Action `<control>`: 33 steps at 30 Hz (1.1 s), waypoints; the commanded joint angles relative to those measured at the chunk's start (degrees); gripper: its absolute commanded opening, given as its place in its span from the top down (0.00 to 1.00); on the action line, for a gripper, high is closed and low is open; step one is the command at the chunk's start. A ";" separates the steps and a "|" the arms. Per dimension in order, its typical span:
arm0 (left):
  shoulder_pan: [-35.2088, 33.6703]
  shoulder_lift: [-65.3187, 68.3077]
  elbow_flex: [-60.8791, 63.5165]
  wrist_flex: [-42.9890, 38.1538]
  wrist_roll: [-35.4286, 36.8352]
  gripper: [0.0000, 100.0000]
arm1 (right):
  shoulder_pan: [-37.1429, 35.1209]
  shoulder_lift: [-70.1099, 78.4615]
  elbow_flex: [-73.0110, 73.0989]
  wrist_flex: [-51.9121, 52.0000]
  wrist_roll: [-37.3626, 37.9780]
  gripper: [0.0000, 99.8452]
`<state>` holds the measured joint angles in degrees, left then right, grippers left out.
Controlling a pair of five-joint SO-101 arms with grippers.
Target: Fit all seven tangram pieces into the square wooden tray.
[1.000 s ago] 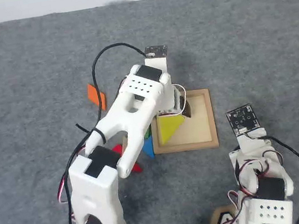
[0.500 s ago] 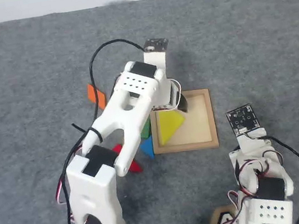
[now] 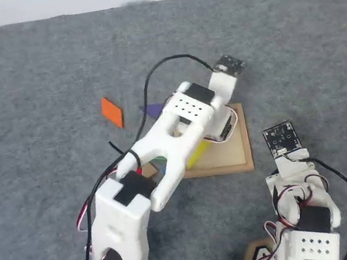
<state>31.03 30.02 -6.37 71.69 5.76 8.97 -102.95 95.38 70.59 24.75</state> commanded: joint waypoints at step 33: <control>-12.40 -44.66 25.45 7.56 -16.26 0.84 | 0.57 -0.84 1.05 -0.40 0.88 0.99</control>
<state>20.84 -0.66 12.88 78.81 -8.40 8.97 -102.95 95.38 70.59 24.75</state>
